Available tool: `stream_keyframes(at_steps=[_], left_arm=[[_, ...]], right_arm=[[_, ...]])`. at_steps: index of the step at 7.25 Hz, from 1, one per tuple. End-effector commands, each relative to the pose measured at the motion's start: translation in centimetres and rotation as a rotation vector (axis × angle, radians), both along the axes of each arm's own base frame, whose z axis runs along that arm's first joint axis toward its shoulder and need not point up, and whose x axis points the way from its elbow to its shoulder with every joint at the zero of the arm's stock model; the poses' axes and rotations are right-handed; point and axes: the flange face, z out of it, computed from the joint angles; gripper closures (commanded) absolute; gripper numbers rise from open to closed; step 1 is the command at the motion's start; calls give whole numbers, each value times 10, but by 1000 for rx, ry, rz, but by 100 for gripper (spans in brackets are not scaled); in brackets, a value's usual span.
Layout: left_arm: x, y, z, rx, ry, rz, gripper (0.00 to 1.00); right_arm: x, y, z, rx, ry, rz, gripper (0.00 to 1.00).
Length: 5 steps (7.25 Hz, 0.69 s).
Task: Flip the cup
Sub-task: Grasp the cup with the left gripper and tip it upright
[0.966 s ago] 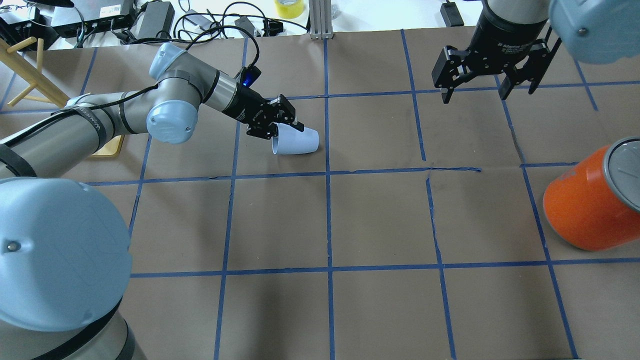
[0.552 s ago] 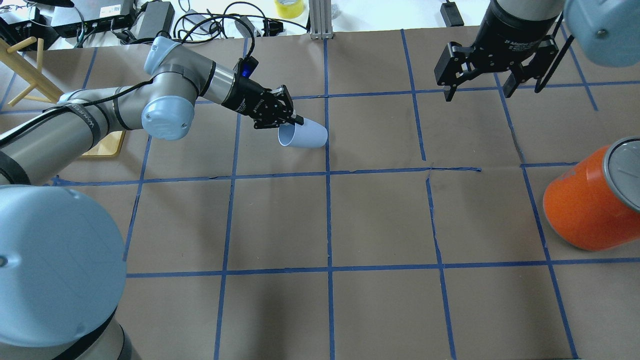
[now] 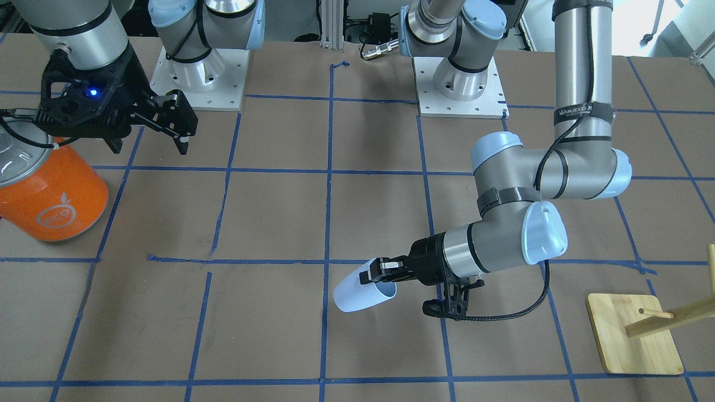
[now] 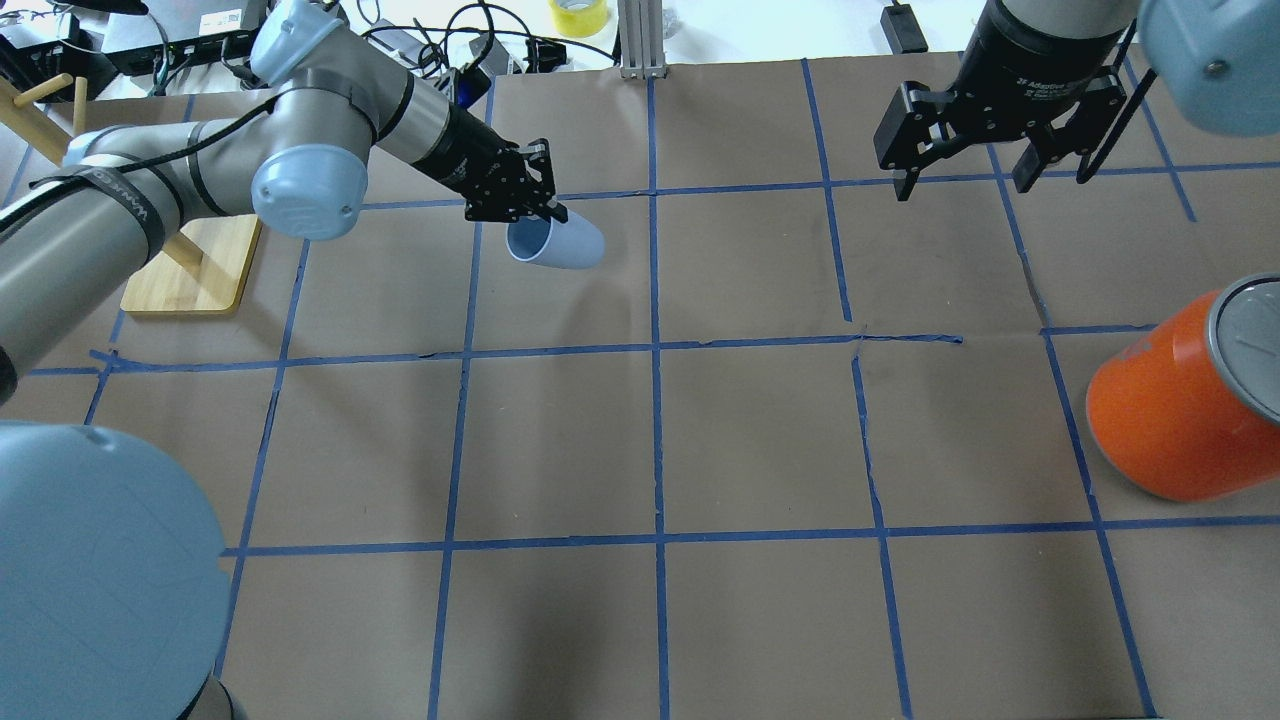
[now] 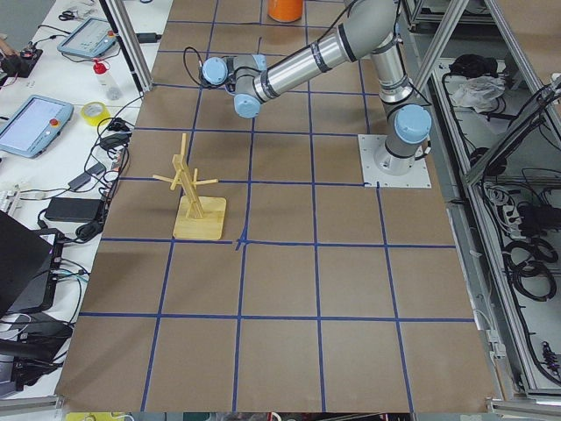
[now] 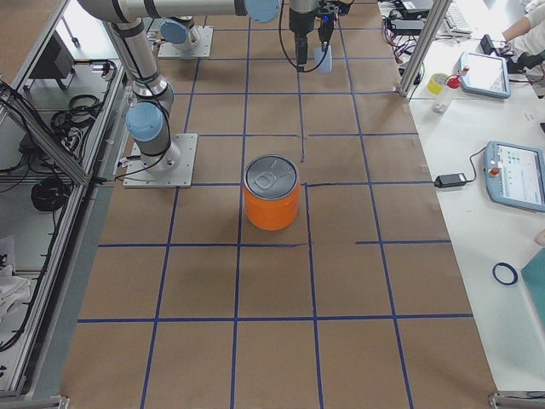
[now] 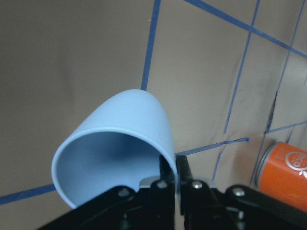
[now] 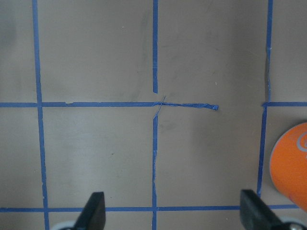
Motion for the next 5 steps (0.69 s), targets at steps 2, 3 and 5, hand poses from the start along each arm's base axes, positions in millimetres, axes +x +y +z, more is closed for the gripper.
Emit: stream_keyframes(at_steps=[2, 3, 5], left_arm=[[16, -23, 36, -113, -429, -66, 100], [22, -27, 32, -150, -500, -112, 100], [29, -33, 20, -196, -581, -294, 100]], right_arm=[[1, 0, -2, 4, -8, 0, 0], [1, 2, 1, -1, -10, 0, 0], [1, 5, -1, 27, -13, 0, 0]])
